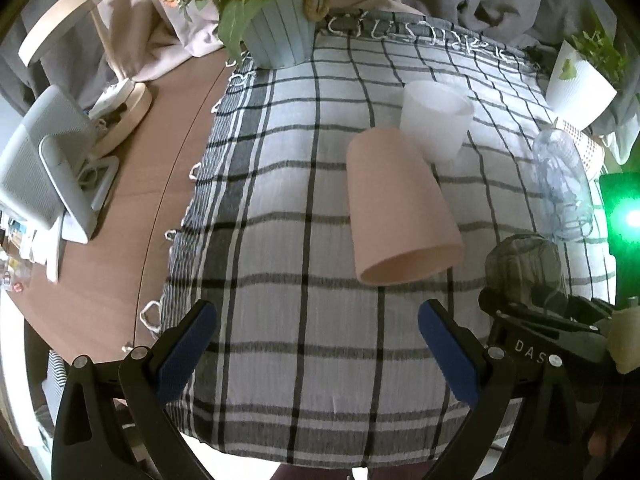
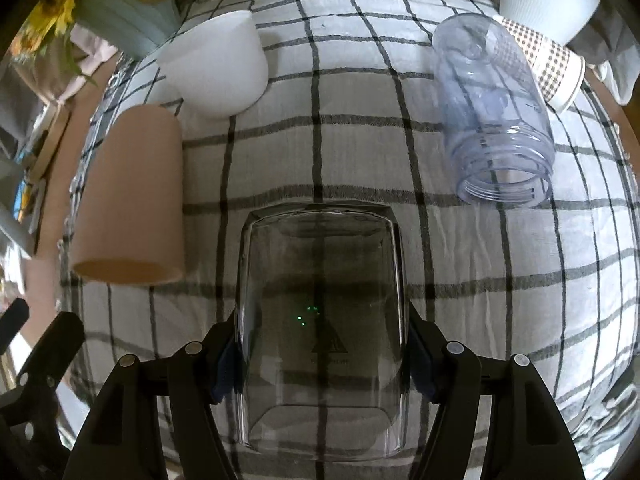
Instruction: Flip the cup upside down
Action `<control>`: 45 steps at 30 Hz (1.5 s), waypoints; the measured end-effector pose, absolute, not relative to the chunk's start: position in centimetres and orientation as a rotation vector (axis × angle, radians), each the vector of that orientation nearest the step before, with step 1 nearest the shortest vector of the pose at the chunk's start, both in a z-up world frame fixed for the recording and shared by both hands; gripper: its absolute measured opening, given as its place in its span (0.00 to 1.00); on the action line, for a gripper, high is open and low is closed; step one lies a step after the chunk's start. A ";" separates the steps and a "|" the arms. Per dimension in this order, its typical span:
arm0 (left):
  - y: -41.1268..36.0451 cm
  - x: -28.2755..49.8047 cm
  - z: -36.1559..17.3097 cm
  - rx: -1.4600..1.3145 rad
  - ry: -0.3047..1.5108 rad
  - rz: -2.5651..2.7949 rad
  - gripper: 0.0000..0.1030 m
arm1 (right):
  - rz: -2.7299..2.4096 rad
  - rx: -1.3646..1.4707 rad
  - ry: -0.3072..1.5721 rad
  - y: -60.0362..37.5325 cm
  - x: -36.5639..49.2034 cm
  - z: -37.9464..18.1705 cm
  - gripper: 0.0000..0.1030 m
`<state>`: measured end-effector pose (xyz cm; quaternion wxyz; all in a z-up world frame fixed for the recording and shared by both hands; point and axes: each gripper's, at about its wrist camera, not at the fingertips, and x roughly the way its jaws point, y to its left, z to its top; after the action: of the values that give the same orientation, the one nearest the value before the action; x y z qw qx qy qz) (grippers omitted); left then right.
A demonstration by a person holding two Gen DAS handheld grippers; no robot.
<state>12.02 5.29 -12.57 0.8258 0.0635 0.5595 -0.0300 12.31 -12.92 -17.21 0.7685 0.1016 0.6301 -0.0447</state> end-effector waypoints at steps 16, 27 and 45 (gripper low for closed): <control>6.2 10.5 -11.5 0.072 1.185 -0.001 1.00 | -0.058 0.265 1.323 -13.7 11.2 -16.3 0.77; 3.4 9.6 -8.2 0.033 1.155 -0.113 1.00 | -0.079 0.261 1.176 -16.4 8.4 -9.3 0.80; -6.9 12.2 -11.3 0.045 1.360 -0.391 0.99 | -0.290 0.453 1.140 -25.8 4.5 -8.6 0.80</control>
<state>12.22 -6.91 -11.29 0.7596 0.0208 0.6248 -0.1796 4.45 -25.78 -8.60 0.8080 0.2118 0.5328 -0.1354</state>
